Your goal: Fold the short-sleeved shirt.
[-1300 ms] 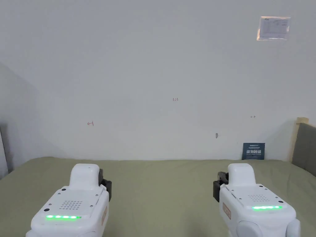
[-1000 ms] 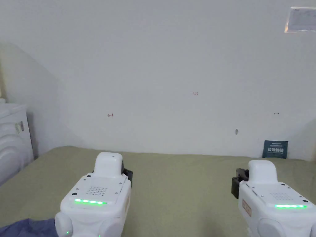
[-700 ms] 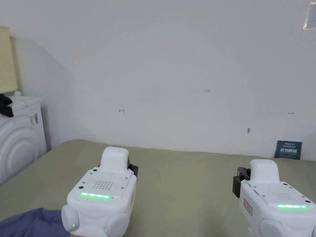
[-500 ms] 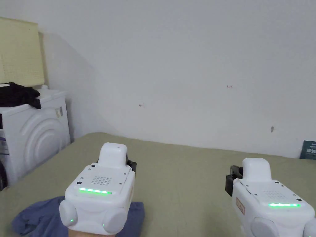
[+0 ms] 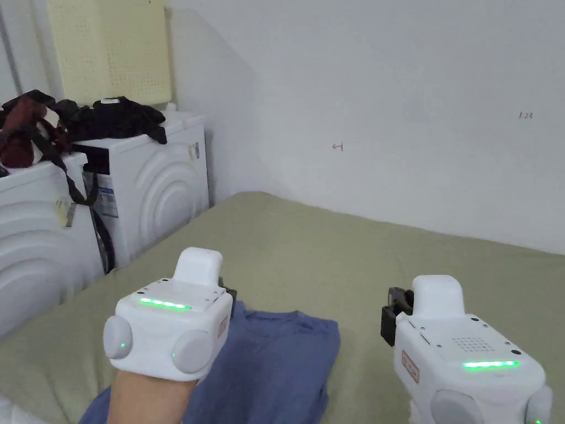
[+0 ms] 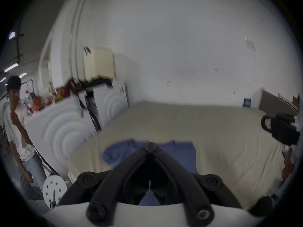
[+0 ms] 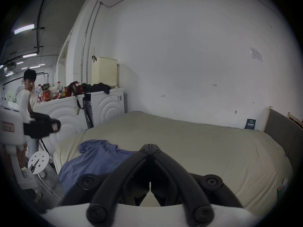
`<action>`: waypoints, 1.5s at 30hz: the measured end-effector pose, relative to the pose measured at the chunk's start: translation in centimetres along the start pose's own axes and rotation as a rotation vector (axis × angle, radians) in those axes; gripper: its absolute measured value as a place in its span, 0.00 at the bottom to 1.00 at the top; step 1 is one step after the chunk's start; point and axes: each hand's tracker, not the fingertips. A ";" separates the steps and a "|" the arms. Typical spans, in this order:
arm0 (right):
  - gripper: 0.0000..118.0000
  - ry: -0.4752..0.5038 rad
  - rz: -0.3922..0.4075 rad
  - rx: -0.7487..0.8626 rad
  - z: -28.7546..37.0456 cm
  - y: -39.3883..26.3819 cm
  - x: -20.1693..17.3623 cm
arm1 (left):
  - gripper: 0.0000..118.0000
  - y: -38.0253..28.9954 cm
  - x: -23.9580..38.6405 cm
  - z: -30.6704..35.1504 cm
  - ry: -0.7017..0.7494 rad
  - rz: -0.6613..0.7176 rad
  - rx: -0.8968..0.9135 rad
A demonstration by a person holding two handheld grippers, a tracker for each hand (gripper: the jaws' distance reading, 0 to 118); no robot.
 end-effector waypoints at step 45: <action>0.01 -0.103 -0.087 -0.229 -5.4 -8.2 7.9 | 0.00 -7.4 6.1 -21.3 -0.205 0.062 -0.287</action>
